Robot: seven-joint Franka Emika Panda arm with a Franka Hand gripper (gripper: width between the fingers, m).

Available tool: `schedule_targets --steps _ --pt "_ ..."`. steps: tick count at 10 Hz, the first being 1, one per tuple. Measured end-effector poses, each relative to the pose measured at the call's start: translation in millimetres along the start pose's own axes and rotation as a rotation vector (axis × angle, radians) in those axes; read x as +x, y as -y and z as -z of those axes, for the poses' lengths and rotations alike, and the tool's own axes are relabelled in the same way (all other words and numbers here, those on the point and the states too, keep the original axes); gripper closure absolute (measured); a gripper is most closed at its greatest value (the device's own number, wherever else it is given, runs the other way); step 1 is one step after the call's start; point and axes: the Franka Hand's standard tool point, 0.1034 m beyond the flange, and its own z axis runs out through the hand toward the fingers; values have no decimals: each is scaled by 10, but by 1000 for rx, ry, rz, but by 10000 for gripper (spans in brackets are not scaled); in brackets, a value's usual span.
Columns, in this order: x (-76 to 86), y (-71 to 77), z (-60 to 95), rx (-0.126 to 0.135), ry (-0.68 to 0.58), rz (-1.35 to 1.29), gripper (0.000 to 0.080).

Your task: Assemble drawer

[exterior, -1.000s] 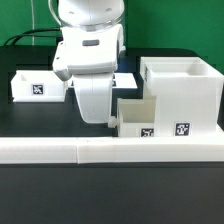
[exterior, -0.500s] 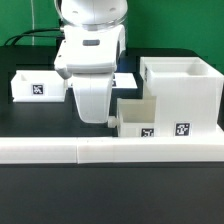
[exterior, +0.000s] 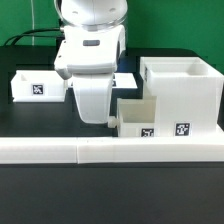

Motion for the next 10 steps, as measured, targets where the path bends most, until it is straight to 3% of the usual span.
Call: schedule_targets --steps 5,10 --pt "78 -28 18 7 122 -136 151" --pt "36 -14 28 11 133 -187 151"
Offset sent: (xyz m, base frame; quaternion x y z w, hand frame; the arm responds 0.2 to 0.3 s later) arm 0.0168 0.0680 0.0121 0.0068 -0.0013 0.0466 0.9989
